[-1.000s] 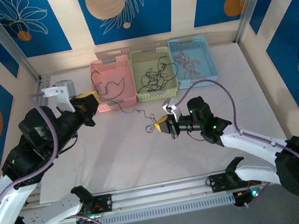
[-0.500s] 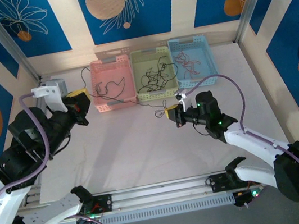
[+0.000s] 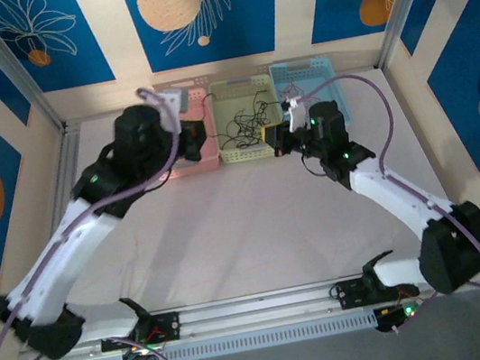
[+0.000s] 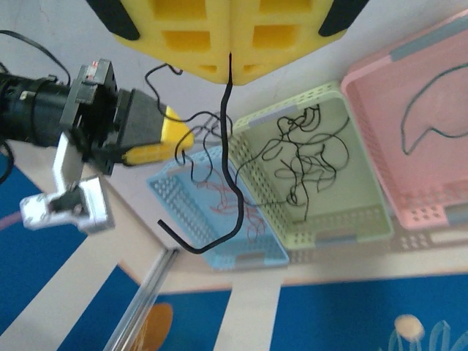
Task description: Untangle the cables
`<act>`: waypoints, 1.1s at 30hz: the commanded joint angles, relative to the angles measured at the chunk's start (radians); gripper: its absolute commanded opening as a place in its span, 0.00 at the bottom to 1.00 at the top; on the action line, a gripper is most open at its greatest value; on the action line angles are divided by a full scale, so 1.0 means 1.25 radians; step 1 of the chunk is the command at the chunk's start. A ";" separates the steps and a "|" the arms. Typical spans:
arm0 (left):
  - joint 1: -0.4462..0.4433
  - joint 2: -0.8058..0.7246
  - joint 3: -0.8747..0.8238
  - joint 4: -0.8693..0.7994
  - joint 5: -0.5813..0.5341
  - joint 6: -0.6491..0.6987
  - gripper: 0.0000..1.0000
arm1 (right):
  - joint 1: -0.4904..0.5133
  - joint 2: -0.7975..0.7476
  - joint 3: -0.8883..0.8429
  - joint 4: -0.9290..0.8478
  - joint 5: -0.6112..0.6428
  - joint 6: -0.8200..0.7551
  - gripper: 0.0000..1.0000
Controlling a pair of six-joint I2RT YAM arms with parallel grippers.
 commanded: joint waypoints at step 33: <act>0.114 0.306 0.044 0.161 0.193 0.069 0.56 | -0.070 0.150 0.246 -0.264 0.052 0.038 0.50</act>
